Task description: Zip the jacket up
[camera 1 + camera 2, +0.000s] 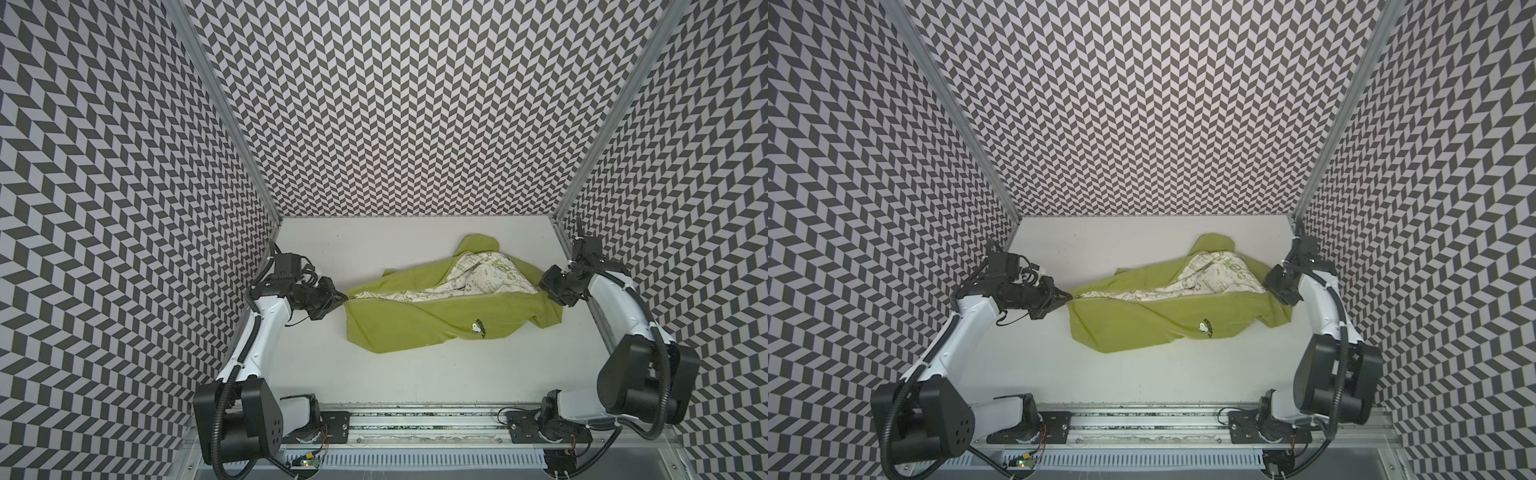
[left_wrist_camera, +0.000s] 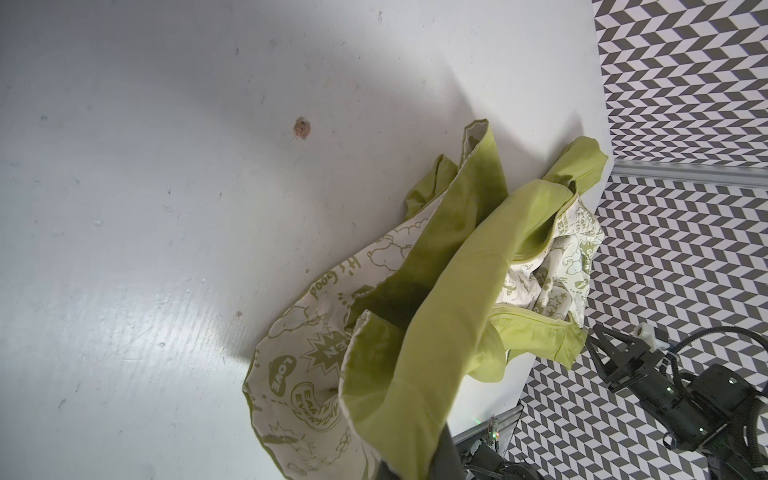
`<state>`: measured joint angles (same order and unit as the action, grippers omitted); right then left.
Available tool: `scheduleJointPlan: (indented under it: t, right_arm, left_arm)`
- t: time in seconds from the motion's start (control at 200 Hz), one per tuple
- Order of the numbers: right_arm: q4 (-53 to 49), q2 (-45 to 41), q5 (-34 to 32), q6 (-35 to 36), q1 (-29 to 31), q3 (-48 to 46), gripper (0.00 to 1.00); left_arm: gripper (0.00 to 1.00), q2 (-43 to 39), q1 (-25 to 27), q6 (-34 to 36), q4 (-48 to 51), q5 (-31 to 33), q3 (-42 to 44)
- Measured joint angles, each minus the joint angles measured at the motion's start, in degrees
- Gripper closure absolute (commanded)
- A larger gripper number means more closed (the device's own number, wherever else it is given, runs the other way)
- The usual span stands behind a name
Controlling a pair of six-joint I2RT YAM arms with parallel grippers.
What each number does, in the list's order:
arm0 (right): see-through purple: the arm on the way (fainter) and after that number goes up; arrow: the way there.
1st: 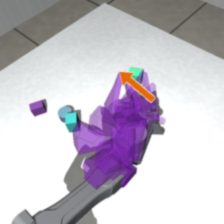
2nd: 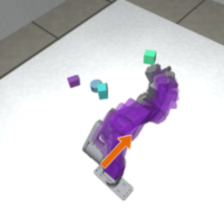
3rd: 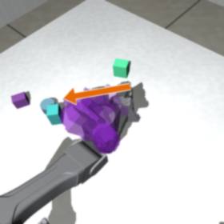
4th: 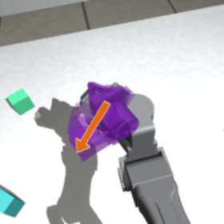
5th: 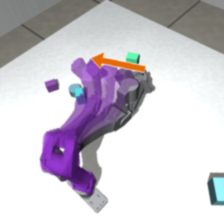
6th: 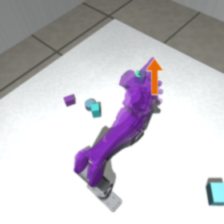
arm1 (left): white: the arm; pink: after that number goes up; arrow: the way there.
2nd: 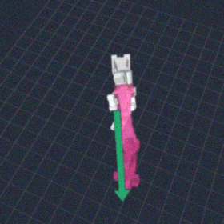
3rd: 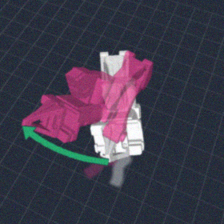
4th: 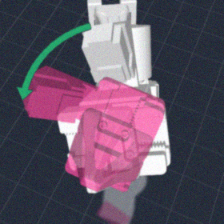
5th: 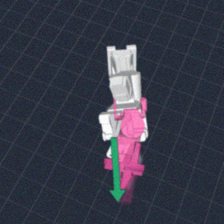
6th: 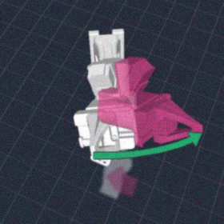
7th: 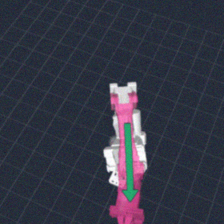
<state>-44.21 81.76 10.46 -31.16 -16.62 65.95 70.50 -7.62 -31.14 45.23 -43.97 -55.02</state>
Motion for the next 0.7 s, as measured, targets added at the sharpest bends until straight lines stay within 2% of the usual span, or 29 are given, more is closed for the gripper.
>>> scheduleJointPlan:
  t: [0.075, 0.135, 0.23, 0.295, 0.406, 0.466, 0.531, 0.701]
  right_arm:
    - [-0.04, -1.53, -0.17, -0.50, 1.38, 1.90, 0.34]
    - [-0.79, -1.75, -1.07, -0.20, 4.33, 4.92, 0.31]
    - [-2.58, -0.76, -3.32, 0.90, 13.35, 12.07, 0.27]
    - [-3.02, 0.55, -4.85, 2.34, 20.02, 17.11, 0.30]
    - [-1.01, 1.66, -6.14, 3.23, 28.11, 20.17, 0.43]
    - [0.07, 2.69, -5.99, 3.06, 29.42, 20.15, 0.48]
    - [0.17, 5.97, -6.25, 2.78, 29.70, 21.73, 0.49]
    - [-1.11, 23.28, -8.39, 2.84, 31.28, 34.86, 0.49]
  left_arm:
    - [1.00, -0.70, -0.09, 0.07, 0.46, -0.02, 0.22]
    - [1.00, -0.98, -0.20, 0.04, 0.52, -0.04, 0.31]
    - [1.00, -0.98, -0.33, -0.07, 0.44, -0.04, 0.37]
    - [1.00, -0.98, -0.33, -0.39, 0.24, -0.04, 0.39]
    - [1.00, -0.96, -0.33, -0.79, -0.55, -0.04, 0.39]
    - [1.00, -0.96, -0.33, -1.01, -1.09, -0.07, 0.46]
    - [1.00, -0.96, -0.33, -1.31, -1.79, -0.09, 0.70]
    - [1.00, -0.96, -0.33, -1.99, -3.26, -0.94, 2.49]
